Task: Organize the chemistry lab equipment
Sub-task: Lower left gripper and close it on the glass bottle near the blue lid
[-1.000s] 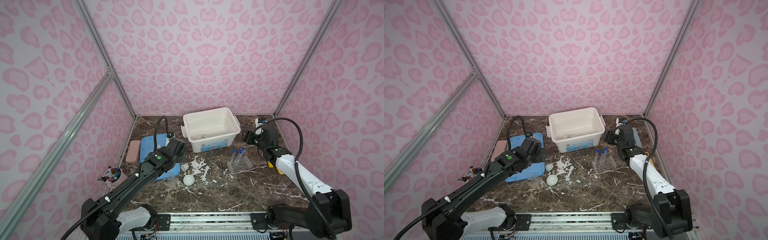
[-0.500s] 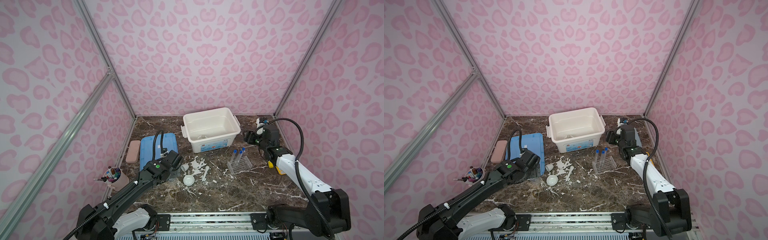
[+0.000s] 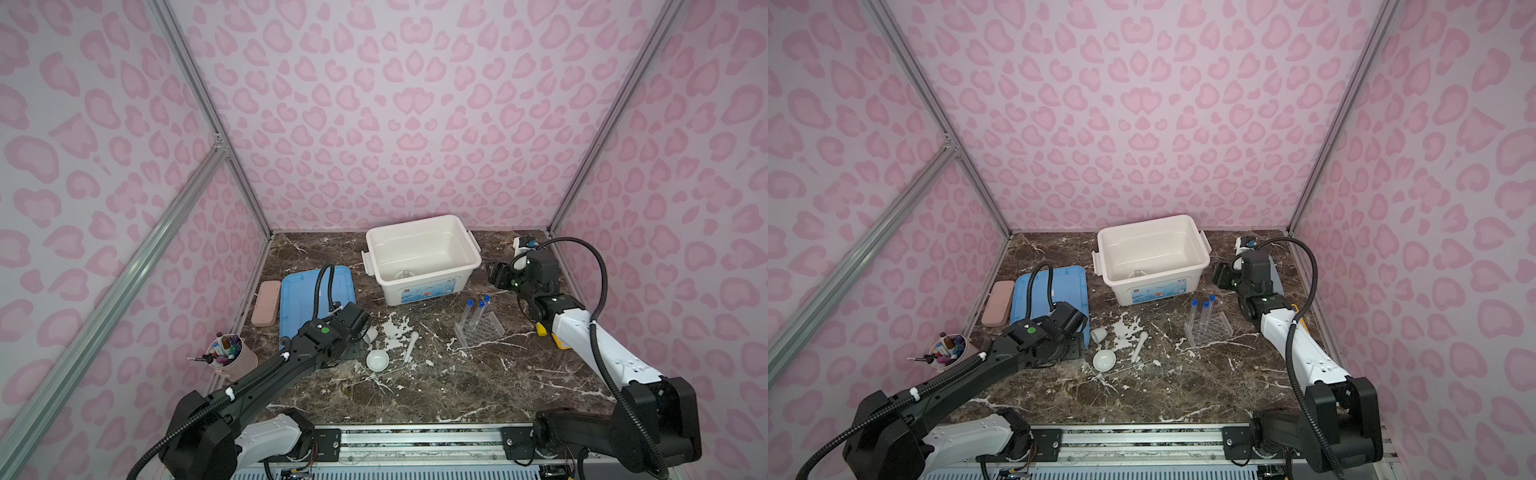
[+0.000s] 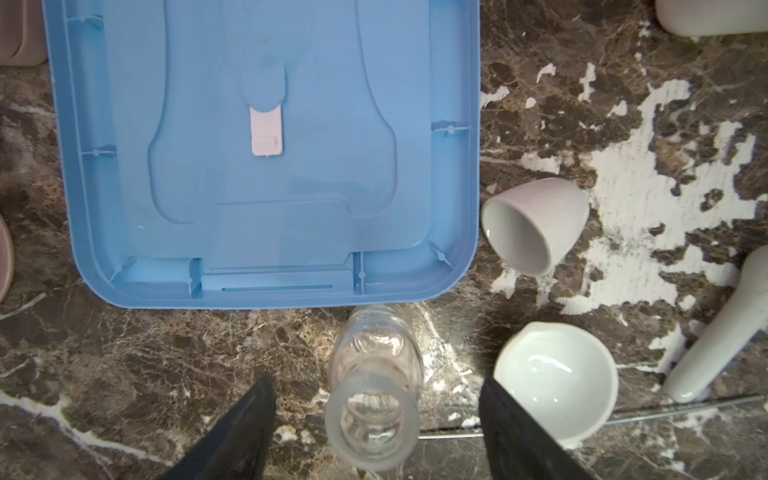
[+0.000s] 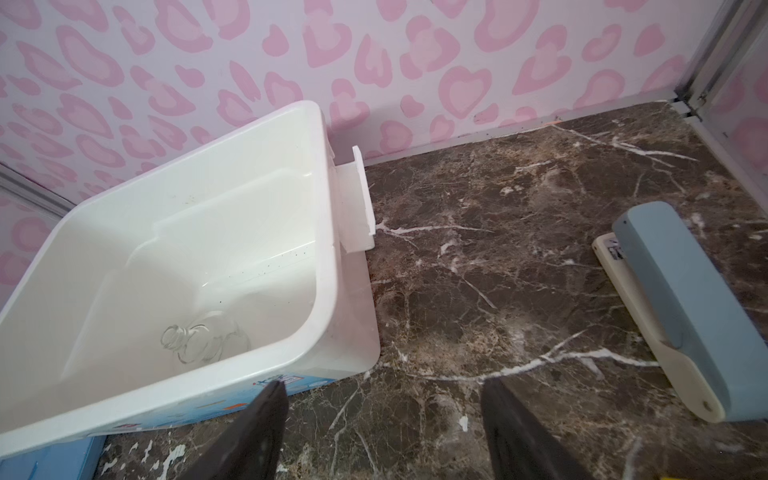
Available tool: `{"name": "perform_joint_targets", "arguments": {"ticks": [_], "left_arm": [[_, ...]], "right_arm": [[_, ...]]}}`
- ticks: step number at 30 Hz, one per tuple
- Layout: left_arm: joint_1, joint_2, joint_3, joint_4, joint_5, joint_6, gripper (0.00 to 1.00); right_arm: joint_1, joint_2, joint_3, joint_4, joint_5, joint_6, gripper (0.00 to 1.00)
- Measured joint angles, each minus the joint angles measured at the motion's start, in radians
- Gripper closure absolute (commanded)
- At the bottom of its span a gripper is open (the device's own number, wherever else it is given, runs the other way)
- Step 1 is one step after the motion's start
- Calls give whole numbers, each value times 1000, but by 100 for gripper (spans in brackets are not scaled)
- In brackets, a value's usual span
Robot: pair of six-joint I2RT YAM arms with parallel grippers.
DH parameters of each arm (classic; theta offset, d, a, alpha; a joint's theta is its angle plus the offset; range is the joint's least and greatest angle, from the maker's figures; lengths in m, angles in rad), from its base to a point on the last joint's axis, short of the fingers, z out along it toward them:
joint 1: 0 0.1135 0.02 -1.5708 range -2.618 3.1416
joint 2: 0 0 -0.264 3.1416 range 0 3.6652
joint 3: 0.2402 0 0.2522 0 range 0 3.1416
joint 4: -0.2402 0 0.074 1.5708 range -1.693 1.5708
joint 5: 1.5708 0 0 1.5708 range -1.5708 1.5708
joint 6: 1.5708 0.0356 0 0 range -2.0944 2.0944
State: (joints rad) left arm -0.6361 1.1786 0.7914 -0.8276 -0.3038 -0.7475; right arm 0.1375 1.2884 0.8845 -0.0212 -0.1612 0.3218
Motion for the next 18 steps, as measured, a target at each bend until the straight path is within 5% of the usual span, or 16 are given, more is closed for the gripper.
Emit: {"name": "perform_joint_targets", "arguments": {"ticks": [18], "left_arm": [[9,-24,-54,21,9,-8,47]], "right_arm": [[-6,-6,-7,0,-5,1,25]]}}
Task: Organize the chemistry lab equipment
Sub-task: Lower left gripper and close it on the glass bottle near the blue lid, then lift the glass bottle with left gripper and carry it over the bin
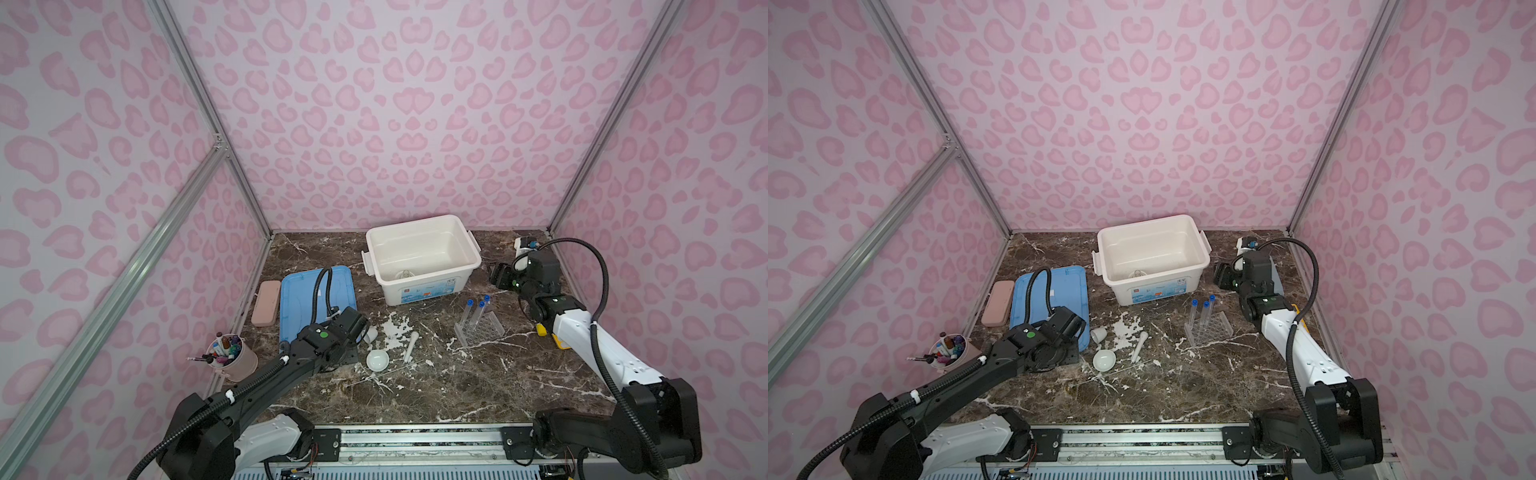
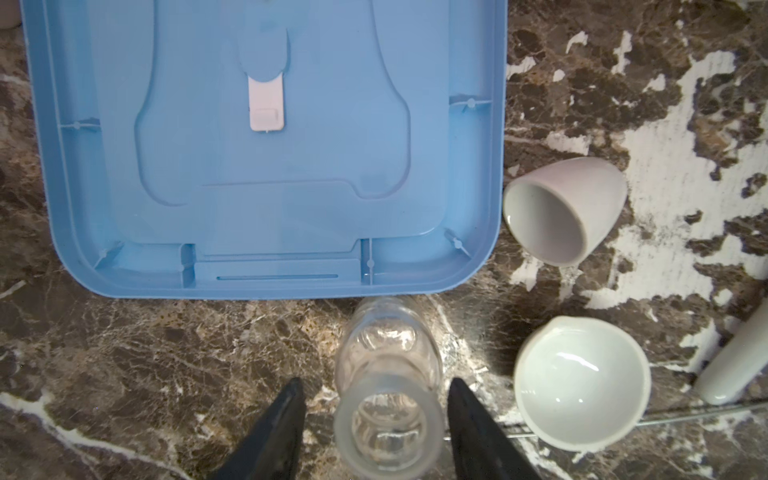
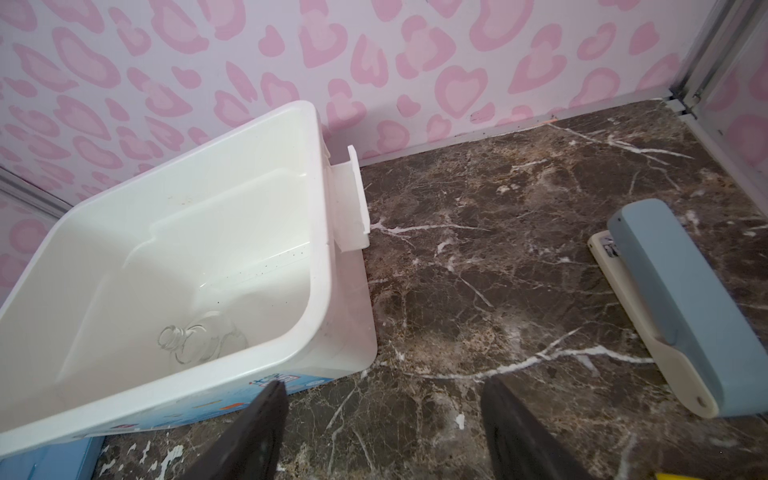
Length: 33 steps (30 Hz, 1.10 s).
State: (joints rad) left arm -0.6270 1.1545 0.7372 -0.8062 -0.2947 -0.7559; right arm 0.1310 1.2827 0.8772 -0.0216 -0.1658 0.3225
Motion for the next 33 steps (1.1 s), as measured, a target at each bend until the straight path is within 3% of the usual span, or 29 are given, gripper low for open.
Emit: {"name": "perform_joint_targets", "arguments": {"ticks": [17,18,26,33], "left_arm": [[10,29,0,18,6,28,63],[10,29,0,20,6,29,67],[11,32,3,27,8,36,78],[11,25,32,20,17,43,81]], "right_arm": [[-2,-21,-13,-5,1,3,25],[-2,-23,-14,-5,1,3,25],[-8,-29,-18,-6,2,3,25],[-9,-33,-21,-6,1,3,25]]}}
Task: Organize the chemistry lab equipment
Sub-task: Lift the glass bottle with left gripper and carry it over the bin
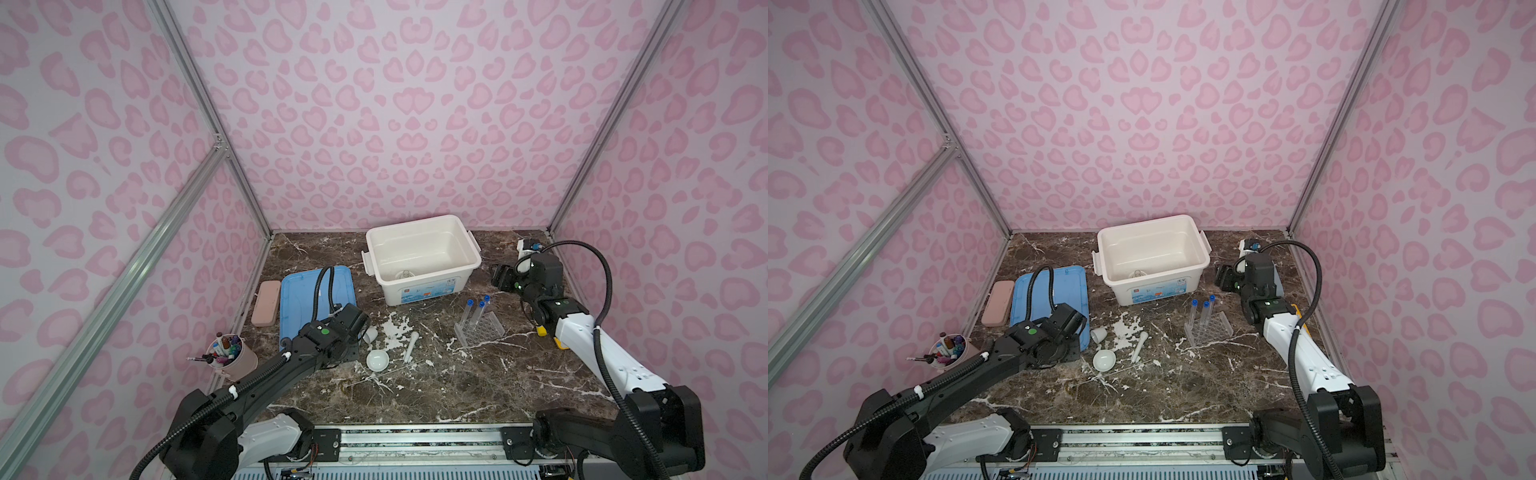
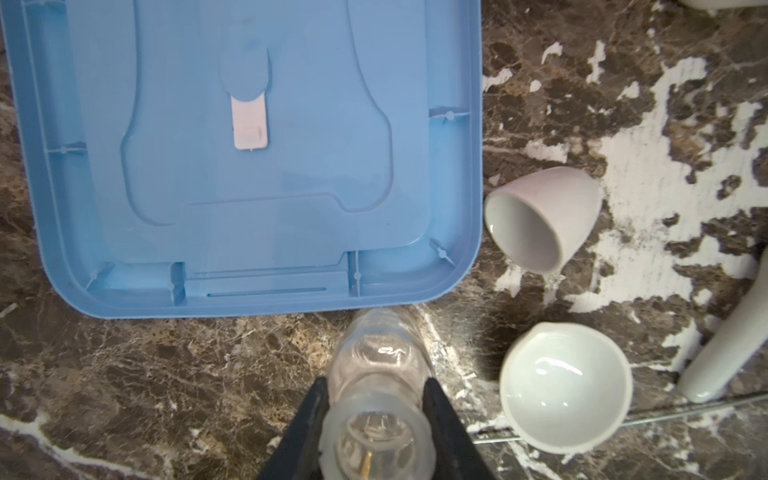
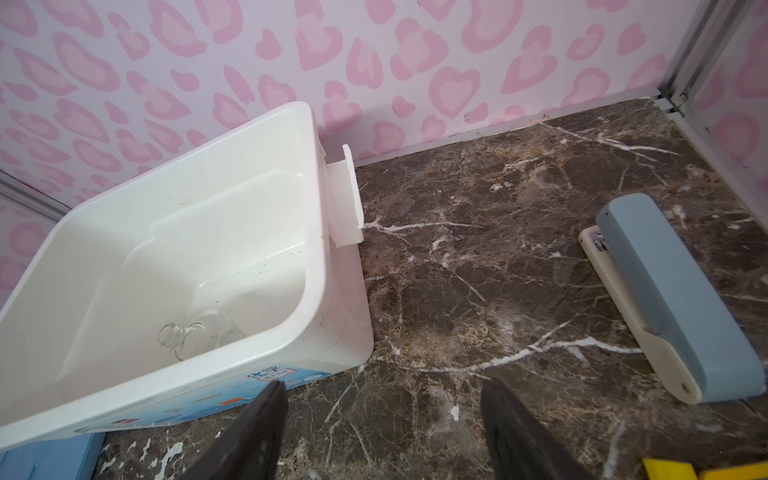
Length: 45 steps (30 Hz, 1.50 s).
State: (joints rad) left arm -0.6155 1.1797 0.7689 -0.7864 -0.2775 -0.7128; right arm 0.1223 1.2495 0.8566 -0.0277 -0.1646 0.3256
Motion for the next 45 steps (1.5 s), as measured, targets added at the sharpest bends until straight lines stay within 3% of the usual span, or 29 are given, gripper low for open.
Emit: {"name": "perform_joint_targets", "arguments": {"ticks": [11,27,36,45], "left_arm": [[-1,13,132,-13,-8,38,82],[65,85,498,-50,-56,225,83],[98,294,853,20,-6,371,84],[101,646,1206,51,89,501,85]], "right_arm": [[0,-8,-1,0,0,0,25],[0,-6,4,4,-2,14,25],[0,5,13,8,-15,23,25],[0,7,24,6,-19,24,25]]}}
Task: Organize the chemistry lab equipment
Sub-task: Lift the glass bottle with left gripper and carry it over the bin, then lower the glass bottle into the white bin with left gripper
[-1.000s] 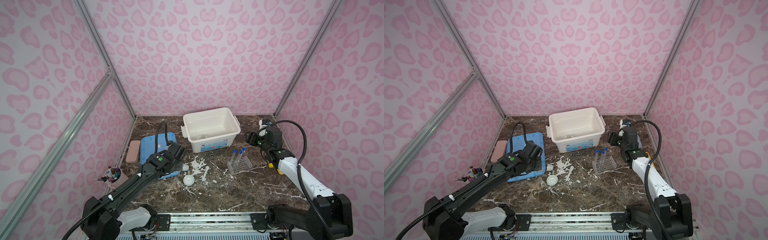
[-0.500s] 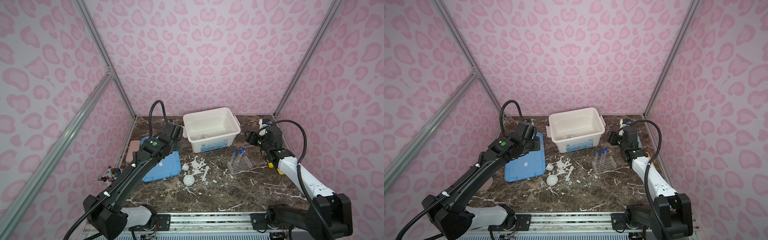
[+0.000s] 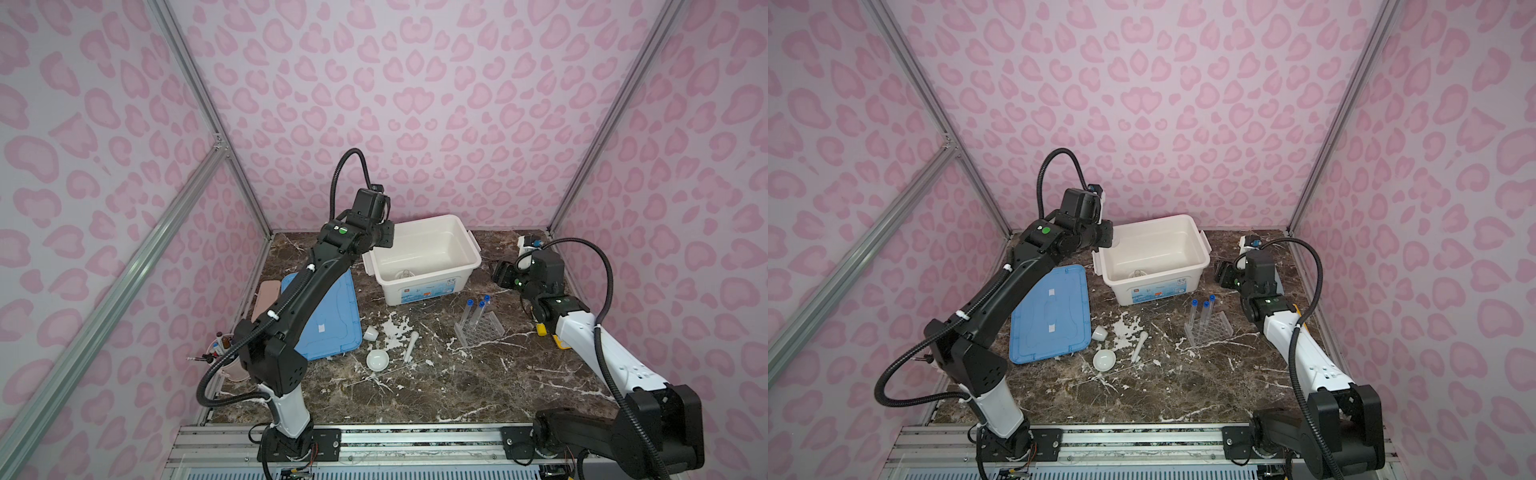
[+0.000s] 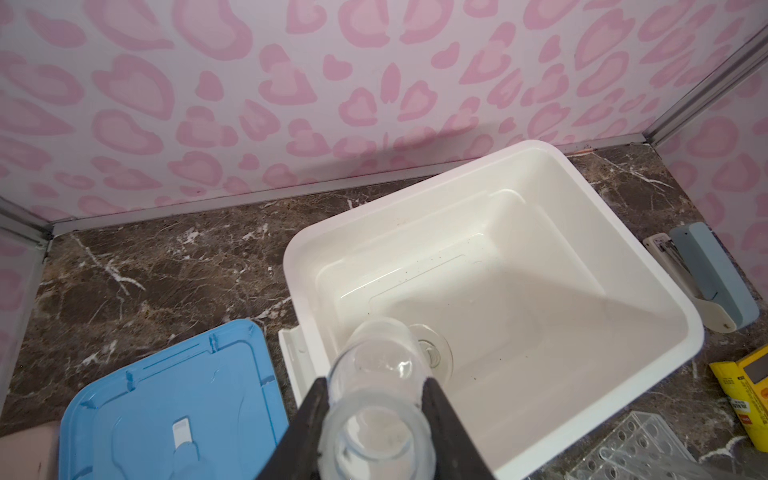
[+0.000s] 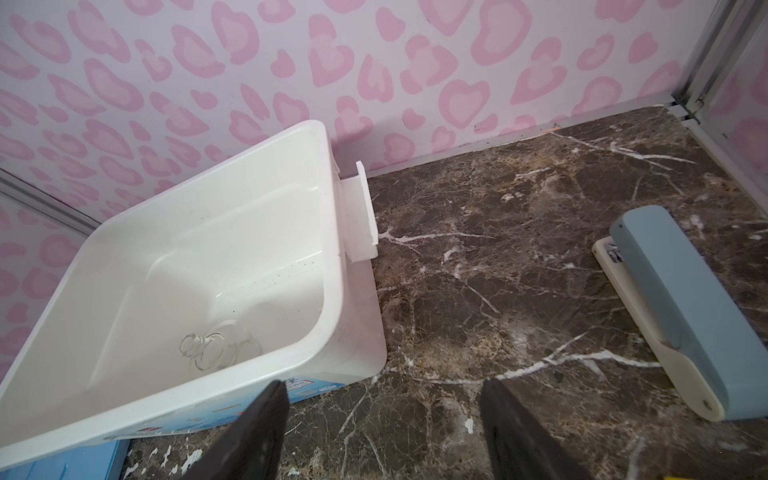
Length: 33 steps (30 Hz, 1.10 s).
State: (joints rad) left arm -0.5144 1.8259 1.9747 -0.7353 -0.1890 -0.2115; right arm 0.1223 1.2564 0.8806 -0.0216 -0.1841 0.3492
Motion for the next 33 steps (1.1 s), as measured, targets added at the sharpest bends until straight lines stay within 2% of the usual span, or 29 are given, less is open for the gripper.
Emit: {"name": "perform_joint_targets", "arguments": {"ticks": [5,11,33], "left_arm": [[2,176,143,-7,35,42,85],[2,307,198,-28,51,77,85],[4,480,209,-34,2,106,86]], "right_arm": [[0,-3,0,-5,1,0,25],[0,-17,0,-6,9,3,25],[0,-60,-25,-29,26,9,25]]}}
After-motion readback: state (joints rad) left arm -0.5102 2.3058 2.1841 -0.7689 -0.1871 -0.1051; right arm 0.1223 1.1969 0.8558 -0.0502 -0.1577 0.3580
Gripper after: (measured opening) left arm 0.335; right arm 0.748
